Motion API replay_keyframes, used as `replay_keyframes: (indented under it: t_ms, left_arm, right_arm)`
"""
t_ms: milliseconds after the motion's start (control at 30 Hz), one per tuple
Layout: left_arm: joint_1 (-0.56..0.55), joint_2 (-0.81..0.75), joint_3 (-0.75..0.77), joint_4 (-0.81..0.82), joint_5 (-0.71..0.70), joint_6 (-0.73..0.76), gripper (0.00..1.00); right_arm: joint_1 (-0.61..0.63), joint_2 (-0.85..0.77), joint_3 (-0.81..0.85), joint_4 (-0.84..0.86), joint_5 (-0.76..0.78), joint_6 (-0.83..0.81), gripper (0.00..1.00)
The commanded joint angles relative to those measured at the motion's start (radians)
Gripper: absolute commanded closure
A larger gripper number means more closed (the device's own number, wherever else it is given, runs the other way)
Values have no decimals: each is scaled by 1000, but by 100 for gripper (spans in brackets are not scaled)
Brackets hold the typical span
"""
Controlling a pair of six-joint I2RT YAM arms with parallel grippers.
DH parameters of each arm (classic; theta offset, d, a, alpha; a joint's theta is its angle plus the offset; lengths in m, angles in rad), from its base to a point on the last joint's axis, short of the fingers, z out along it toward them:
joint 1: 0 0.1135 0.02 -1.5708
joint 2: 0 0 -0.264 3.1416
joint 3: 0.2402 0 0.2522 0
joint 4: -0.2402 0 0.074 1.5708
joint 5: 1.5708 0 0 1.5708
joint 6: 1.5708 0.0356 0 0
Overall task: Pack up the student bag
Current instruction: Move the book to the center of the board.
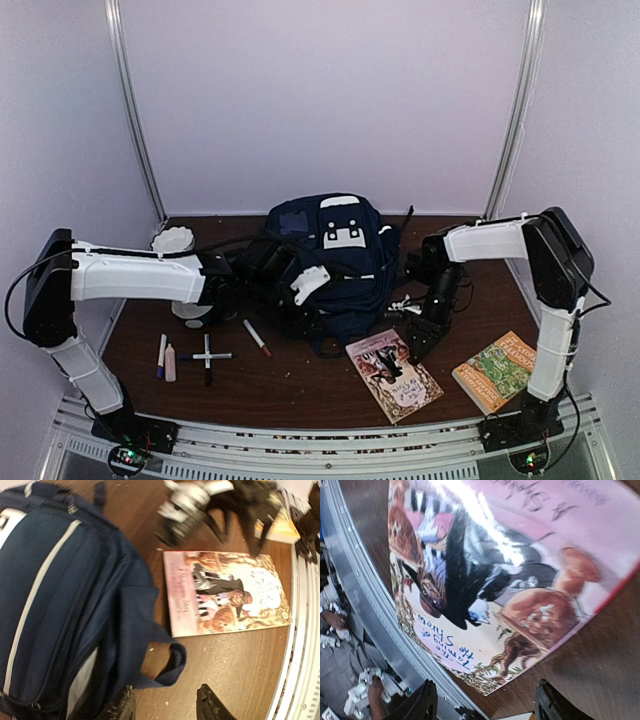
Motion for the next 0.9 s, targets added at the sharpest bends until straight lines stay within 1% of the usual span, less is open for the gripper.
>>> replay_keyframes:
  t_ms: [0, 67, 167, 233, 300, 367, 433, 667, 867]
  left_arm:
    - [-78, 72, 63, 24, -66, 167, 58]
    - [-104, 133, 112, 18, -65, 217, 62]
    - [-132, 204, 177, 7, -62, 284, 69]
    - [-145, 239, 199, 7, -75, 326, 71]
    - [-151, 264, 202, 27, -66, 359, 73]
    - [-152, 282, 201, 47, -51, 382, 73]
    - [-156, 303, 208, 44, -43, 408, 70]
    - [-167, 393, 291, -30, -64, 469, 67]
    - [-168, 442, 342, -115, -88, 528, 67]
  right_arm:
    - [-67, -108, -61, 210, -75, 185, 33]
    - [-74, -110, -63, 225, -69, 193, 32]
    - [-94, -90, -62, 267, -115, 223, 31]
    - [-99, -70, -58, 297, -143, 236, 31]
    - [-105, -67, -84, 368, -180, 267, 31]
    - [-110, -66, -118, 447, -205, 323, 31]
    - [-111, -43, -130, 475, -225, 351, 30]
    - [-111, 51, -154, 495, -253, 394, 30]
    - [-111, 105, -153, 501, -326, 397, 30]
